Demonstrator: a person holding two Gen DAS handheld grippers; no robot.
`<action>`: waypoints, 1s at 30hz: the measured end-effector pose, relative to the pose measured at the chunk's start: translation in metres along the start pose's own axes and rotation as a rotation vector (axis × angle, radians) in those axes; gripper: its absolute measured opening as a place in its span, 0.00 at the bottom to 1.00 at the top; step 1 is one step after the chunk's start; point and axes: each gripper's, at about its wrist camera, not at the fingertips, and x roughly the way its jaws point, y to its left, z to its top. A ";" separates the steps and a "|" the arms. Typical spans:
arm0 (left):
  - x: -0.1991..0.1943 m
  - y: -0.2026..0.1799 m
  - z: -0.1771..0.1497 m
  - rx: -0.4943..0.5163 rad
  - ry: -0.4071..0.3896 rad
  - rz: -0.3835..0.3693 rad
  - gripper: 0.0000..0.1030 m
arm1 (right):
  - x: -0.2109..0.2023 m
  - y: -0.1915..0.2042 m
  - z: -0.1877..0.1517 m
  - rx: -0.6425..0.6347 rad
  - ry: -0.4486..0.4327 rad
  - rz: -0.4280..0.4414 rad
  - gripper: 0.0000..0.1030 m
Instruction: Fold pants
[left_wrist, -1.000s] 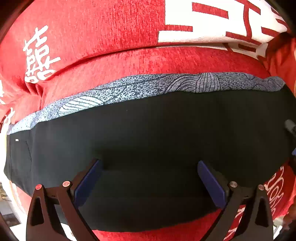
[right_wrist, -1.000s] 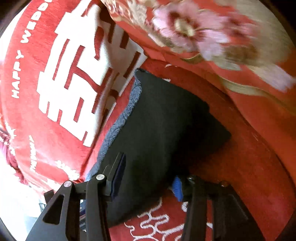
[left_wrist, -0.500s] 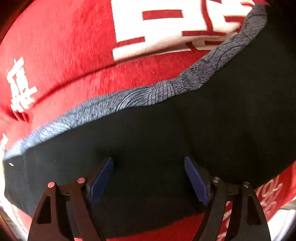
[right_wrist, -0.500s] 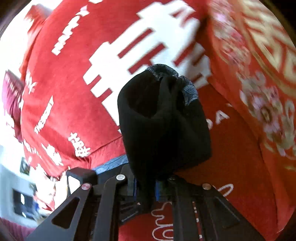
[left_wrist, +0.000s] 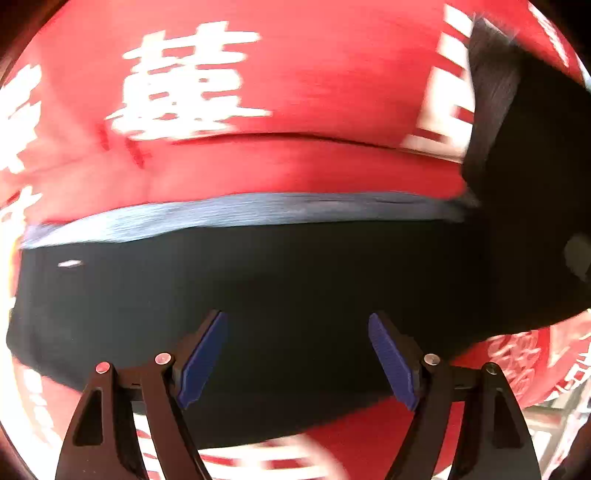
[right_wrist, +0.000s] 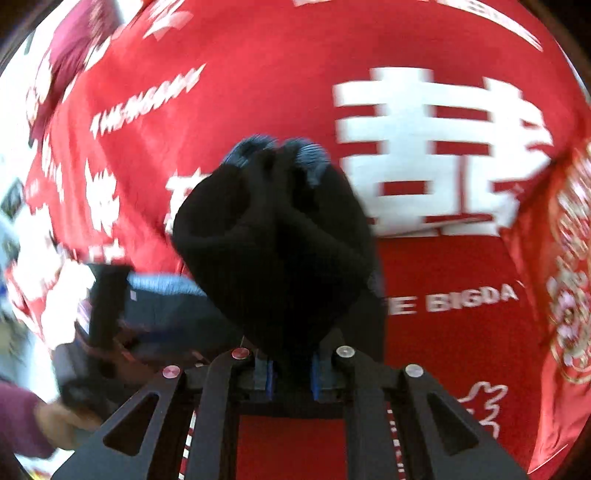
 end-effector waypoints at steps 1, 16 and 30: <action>-0.003 0.021 -0.003 -0.016 -0.001 0.029 0.78 | 0.011 0.022 -0.003 -0.044 0.017 -0.016 0.20; 0.006 0.124 -0.009 -0.088 0.066 0.047 0.78 | 0.074 0.141 -0.076 -0.207 0.254 0.015 0.53; 0.034 0.022 0.020 -0.028 0.160 -0.248 0.69 | 0.093 -0.020 -0.102 0.783 0.226 0.395 0.52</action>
